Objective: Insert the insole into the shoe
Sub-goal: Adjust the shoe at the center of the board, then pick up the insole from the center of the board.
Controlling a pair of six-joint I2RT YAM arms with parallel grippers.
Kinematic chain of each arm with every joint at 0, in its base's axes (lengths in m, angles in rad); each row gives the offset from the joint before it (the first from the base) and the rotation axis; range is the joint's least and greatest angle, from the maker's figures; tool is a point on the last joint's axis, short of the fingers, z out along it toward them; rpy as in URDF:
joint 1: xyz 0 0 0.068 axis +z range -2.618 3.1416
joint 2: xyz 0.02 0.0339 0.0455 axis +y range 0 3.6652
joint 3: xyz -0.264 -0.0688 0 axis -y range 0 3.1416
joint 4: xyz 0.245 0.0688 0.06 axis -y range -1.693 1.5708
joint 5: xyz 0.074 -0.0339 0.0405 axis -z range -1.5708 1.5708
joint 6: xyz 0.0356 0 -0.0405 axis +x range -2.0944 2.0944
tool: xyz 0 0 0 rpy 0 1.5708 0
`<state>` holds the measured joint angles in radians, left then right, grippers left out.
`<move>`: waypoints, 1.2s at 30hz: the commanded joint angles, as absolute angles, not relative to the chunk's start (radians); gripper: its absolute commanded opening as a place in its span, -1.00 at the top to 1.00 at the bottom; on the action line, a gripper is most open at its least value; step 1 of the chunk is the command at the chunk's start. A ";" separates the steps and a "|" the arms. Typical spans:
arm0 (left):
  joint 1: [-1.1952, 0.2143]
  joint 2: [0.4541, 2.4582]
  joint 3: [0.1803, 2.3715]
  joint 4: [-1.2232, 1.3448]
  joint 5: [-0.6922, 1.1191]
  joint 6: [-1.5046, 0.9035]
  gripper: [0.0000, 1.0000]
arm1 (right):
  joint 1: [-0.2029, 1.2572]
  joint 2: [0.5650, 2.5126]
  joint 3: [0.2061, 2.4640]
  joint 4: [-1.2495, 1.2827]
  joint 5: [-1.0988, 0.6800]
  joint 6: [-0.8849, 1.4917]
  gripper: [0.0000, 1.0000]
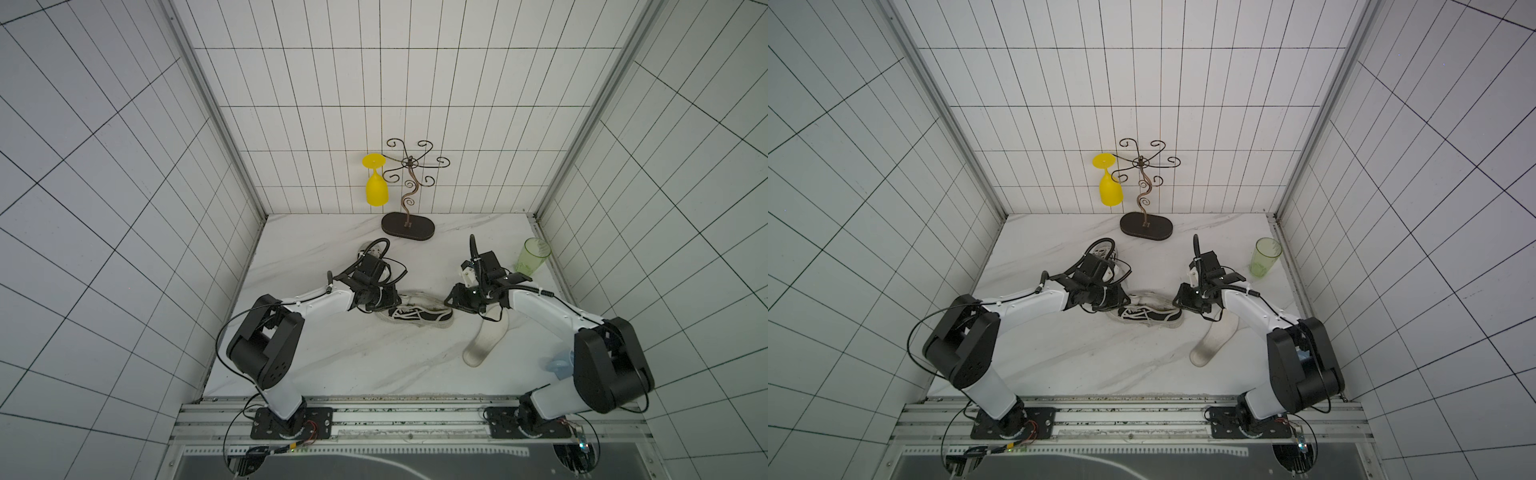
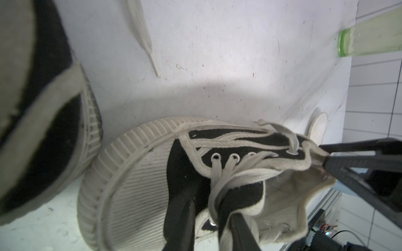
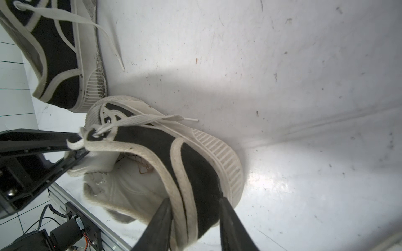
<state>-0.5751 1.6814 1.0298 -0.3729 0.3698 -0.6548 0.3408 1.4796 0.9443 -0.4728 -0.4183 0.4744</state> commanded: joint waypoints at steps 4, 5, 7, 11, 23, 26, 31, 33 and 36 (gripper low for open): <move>-0.574 1.632 1.077 -0.421 0.371 -0.624 0.31 | 0.314 1.409 1.052 -0.561 -0.382 0.478 0.12; -0.573 1.624 1.085 -0.431 0.368 -0.621 0.30 | 0.302 1.400 1.042 -0.572 -0.379 0.474 0.10; -0.572 1.610 1.100 -0.445 0.367 -0.612 0.29 | 0.284 1.382 1.018 -0.592 -0.366 0.464 0.08; -0.571 1.600 1.135 -0.476 0.373 -0.594 0.29 | 0.248 1.349 0.954 -0.617 -0.336 0.456 0.06; -0.572 1.529 1.237 -0.560 0.248 -0.497 0.28 | 0.061 1.270 0.822 -0.715 -0.192 0.459 0.01; -0.572 1.525 1.263 -0.579 0.221 -0.475 0.27 | 0.007 1.250 0.766 -0.700 -0.175 0.473 0.10; -0.571 1.534 1.266 -0.592 0.223 -0.464 0.27 | -0.062 1.199 0.684 -0.674 -0.149 0.488 0.14; -0.571 1.536 1.267 -0.590 0.228 -0.465 0.27 | -0.077 1.207 0.676 -0.660 -0.163 0.488 0.16; -0.570 1.539 1.280 -0.594 0.229 -0.461 0.27 | -0.098 1.240 0.674 -0.654 -0.167 0.491 0.17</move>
